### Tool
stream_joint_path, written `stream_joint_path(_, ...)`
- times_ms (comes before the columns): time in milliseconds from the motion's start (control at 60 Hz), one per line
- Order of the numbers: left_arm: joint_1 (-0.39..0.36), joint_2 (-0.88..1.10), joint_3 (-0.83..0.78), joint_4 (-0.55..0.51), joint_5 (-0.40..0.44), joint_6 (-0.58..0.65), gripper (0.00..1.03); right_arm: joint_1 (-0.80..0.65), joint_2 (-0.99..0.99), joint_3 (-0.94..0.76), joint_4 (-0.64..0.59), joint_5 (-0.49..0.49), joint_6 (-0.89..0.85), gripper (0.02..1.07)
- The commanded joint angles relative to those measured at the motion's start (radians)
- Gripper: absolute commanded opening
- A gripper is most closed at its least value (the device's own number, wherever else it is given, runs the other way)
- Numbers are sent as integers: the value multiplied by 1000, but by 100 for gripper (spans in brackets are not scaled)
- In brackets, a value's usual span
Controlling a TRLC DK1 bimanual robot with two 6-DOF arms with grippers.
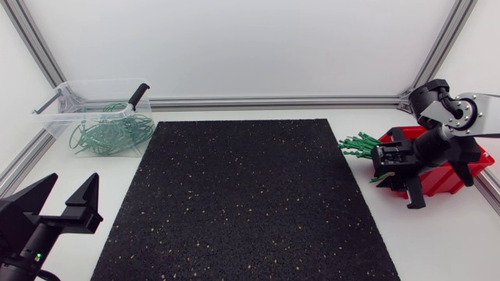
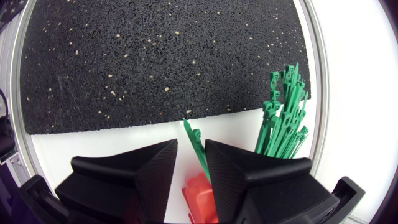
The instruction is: Take a green cable tie from the red box, thread the tail through the head to close it, then place it in the transparent bin on the left.
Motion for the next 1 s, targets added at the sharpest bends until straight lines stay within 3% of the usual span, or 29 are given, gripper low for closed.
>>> stream_joint_path(0, 6, -3, -41, -14, 7, -15, 99, -9, -35, -29, -31, 17, -46, 35)
stream_joint_path(100, 7, -3, -41, -14, 7, -16, 99, -9, -58, -32, -34, 26, -63, 30)
stream_joint_path(167, 7, -3, -41, -14, 7, -15, 99, -9, -66, -34, -35, 31, -73, 19)
stream_joint_path(267, 9, -3, -41, -14, 7, -16, 99, -9, -75, -29, -37, 31, -74, 14)
stream_joint_path(983, 6, -3, -41, -14, 7, -15, 99, -49, -106, 72, -97, -14, -85, 8)
